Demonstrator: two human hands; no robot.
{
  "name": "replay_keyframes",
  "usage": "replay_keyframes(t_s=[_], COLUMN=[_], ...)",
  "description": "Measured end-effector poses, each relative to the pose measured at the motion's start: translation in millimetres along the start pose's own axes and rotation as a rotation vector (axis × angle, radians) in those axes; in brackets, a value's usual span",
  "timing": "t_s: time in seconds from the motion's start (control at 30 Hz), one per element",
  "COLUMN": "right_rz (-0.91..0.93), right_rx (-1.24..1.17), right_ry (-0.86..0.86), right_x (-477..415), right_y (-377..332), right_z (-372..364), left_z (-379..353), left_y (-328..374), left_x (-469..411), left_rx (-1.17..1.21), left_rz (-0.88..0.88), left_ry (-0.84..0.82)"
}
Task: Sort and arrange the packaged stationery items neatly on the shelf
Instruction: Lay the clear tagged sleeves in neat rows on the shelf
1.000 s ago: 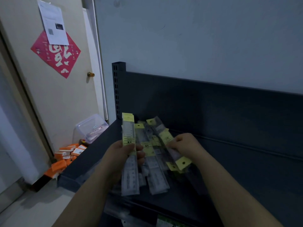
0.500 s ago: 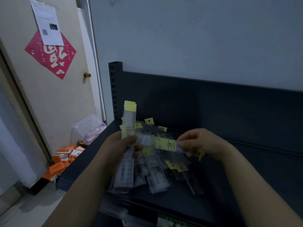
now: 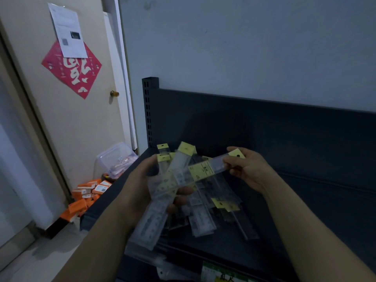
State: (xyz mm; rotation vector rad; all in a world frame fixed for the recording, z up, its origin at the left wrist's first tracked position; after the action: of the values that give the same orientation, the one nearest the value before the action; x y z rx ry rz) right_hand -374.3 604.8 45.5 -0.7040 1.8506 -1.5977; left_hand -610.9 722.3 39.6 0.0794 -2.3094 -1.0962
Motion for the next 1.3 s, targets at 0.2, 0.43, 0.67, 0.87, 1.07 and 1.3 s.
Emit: replay_keyframes(t_s=[0.2,0.43,0.67,0.87,1.07,1.3], right_rz=[0.001,0.035,0.109,0.057,-0.099,-0.042], right_rx=[0.036,0.09,1.03,0.912,0.26,0.227], right_ry=[-0.113,-0.199,-0.308,-0.326,-0.36,-0.421], right_x=[-4.6,-0.8,25.3,29.6,32.5,42.0], right_y=[-0.9,-1.6,15.7,14.5,15.1,11.9], right_z=[-6.4,-47.1,-70.4,-70.2,-71.4,-69.6], left_z=[-1.0,-4.2,5.3,17.3,-1.6,-8.5], left_y=[1.2,-6.4,-3.6,-9.3,-11.8,-13.4], left_x=[17.5,10.4,6.6,-0.3,-11.0,-18.3], left_rx=[0.024,-0.052,0.123,0.189,-0.099,-0.379], left_rz=[-0.018,0.136,-0.168,-0.181,-0.288,-0.362], left_ry=[-0.173,-0.04,0.211,0.316,0.32,0.366])
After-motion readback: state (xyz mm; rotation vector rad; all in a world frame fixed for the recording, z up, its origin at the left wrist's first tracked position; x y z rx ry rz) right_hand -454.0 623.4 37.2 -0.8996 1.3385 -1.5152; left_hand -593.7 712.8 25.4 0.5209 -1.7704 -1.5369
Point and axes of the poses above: each hand's wrist, its own x-axis away from the middle knuckle, its own z-axis out of the back of the hand, y = z × x, the point moved 1 cm from there along -x, towards the middle knuckle, and after that the axes turned 12 degrees about z, right-handed, at the moved point
